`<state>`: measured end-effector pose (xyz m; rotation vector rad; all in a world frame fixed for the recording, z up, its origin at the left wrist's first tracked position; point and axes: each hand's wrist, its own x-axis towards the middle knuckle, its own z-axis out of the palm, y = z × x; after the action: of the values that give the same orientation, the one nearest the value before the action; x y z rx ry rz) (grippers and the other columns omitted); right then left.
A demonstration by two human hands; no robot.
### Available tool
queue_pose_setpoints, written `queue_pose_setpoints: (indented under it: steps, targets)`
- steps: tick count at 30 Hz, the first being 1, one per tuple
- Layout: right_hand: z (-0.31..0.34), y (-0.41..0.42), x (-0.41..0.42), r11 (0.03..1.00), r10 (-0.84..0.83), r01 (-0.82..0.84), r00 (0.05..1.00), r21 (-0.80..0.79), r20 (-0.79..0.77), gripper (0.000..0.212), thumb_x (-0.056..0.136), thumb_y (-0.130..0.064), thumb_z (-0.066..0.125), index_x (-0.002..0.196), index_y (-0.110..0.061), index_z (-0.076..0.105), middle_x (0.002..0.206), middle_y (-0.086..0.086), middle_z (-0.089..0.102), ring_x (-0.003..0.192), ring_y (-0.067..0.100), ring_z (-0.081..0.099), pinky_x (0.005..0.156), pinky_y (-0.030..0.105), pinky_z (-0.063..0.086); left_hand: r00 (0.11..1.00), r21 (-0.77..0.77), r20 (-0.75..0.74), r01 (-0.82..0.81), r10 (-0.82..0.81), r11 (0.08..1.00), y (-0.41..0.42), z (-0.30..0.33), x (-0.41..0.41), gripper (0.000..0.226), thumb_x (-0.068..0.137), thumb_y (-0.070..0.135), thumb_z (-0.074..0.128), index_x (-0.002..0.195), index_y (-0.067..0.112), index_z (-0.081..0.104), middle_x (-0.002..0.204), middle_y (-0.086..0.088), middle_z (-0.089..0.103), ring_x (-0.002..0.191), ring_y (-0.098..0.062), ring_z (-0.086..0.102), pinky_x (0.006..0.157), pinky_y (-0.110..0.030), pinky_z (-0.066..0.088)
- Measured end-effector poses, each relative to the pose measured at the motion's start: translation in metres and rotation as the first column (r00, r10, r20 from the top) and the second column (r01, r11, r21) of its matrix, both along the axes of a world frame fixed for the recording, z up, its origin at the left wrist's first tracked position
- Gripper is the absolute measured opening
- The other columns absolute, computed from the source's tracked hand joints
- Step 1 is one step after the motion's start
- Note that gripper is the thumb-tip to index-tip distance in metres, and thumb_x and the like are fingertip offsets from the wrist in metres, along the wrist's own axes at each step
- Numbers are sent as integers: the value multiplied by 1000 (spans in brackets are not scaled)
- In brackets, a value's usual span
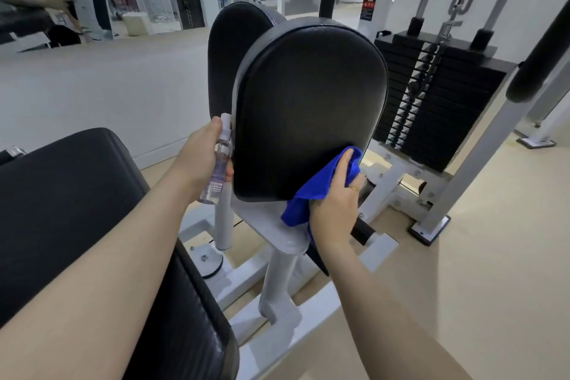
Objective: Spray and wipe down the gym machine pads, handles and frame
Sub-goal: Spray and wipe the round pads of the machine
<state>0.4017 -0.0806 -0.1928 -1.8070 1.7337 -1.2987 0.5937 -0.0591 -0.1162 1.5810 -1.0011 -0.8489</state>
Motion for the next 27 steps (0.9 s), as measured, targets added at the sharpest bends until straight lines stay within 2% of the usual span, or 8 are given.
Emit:
queue_pose_setpoints:
  steps: [3,6,7,10,12,15,20,27]
  targets:
    - [-2,8,15,999,-48,48,999,-23,-13,68,95,-12,44,150,-21,4,134,17,31,81,15,41,76,27,42,1000,14,1,3,-3,1000,4,5,-8,46,98,50,25,100,12,50,65,-12,53,53,-21,52,50,-28,44]
    - [-5,18,34,958,134,-197,949,-207,-284,36,95,-32,45,130,-28,44,103,-8,51,80,21,54,68,24,43,999,7,-32,3,-2,1000,3,14,-17,43,99,44,28,87,13,55,62,-9,54,50,-18,53,48,-26,46]
    - [-2,22,41,905,199,-329,887,-269,-415,31,92,-33,46,123,-26,48,98,-6,53,81,23,56,67,27,44,999,-2,-44,1,-1,1000,0,16,-18,42,99,42,30,80,14,56,61,-7,55,51,-18,53,50,-26,45]
    - [-5,13,50,700,85,-578,651,-420,-755,63,79,-24,60,135,-13,33,107,12,41,75,26,49,60,32,39,999,21,-36,24,-24,999,-9,23,-17,43,98,41,35,74,15,60,62,-2,62,57,-15,58,59,-28,45]
    - [-1,-1,33,685,1,-559,641,-466,-768,58,81,-25,58,133,-14,35,105,11,39,70,26,49,57,32,35,994,56,-89,65,-60,996,-12,23,-13,45,97,43,36,70,14,58,53,-3,60,46,-14,56,52,-26,44]
    - [11,-12,-13,728,-109,-386,751,-566,-652,43,89,-16,47,131,-20,39,100,14,54,70,29,56,59,34,44,997,86,-29,80,-78,993,-16,17,-8,46,96,49,32,75,17,57,64,-8,59,51,-17,56,53,-27,45]
    - [16,0,-4,903,-116,-18,952,-428,-285,40,90,-10,46,130,-16,46,100,-4,58,84,28,54,72,24,46,997,54,-6,77,-77,996,-16,12,-10,45,97,48,29,77,18,55,68,-9,58,56,-19,54,56,-29,46]
    - [26,-18,-13,721,-160,-390,711,-573,-685,40,90,-11,43,129,-17,48,103,12,48,70,28,54,63,37,39,999,81,0,54,-54,995,-15,16,-7,45,96,50,32,80,14,55,65,-10,57,54,-19,54,54,-29,45]
